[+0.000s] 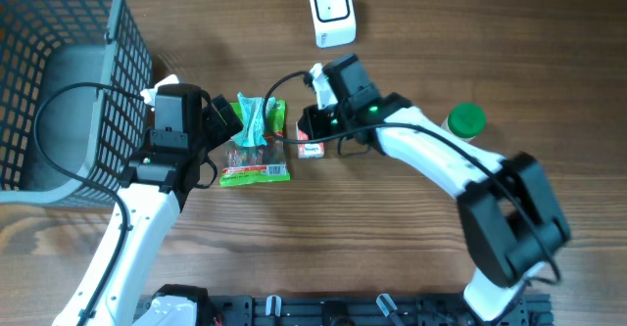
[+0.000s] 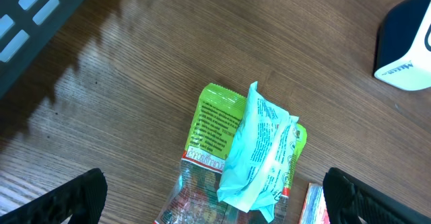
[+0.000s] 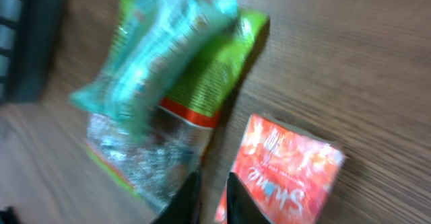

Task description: Scan the item barcode

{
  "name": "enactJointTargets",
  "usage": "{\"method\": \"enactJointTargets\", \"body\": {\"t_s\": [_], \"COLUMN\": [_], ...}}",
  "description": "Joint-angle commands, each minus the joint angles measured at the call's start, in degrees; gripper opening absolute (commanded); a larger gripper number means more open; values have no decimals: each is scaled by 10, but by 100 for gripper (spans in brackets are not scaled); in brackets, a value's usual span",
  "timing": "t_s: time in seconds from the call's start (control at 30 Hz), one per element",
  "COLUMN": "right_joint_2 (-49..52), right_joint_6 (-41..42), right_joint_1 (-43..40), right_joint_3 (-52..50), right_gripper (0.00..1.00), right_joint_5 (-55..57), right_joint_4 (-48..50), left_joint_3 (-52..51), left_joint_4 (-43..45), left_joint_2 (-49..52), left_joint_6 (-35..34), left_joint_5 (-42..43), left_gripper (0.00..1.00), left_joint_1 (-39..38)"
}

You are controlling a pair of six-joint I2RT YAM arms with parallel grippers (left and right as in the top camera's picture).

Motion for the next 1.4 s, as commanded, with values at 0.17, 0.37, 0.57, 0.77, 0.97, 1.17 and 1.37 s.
{"method": "enactJointTargets", "body": {"t_s": [0.17,0.37,0.57,0.77,0.97,1.17,1.37], "right_joint_2": [15,9,-94,-110,-43,-5,26], "right_joint_6": [-6,-14,-65,-50,-58,-67,-68], "right_joint_1": [23,23,23,63,125,129,129], "right_joint_3": [5,5,7,5,5,5,5], "right_gripper": [31,32,33,34,34,35,36], "right_joint_5": [92,189,193,296,421,455,470], "right_joint_4": [-12,-69,-76,-107,-99,-86,-75], "left_joint_3": [4,4,4,4,4,4,4], "left_joint_4": [0,0,0,0,0,0,0], "left_joint_2": [-3,-3,-3,-3,-3,-3,-3], "left_joint_6": [7,7,7,7,7,7,7], "left_joint_5": [-5,-5,-5,-5,-5,-5,-5], "left_gripper": [100,100,100,100,100,100,100], "left_joint_1": [3,3,3,3,3,3,3]}}
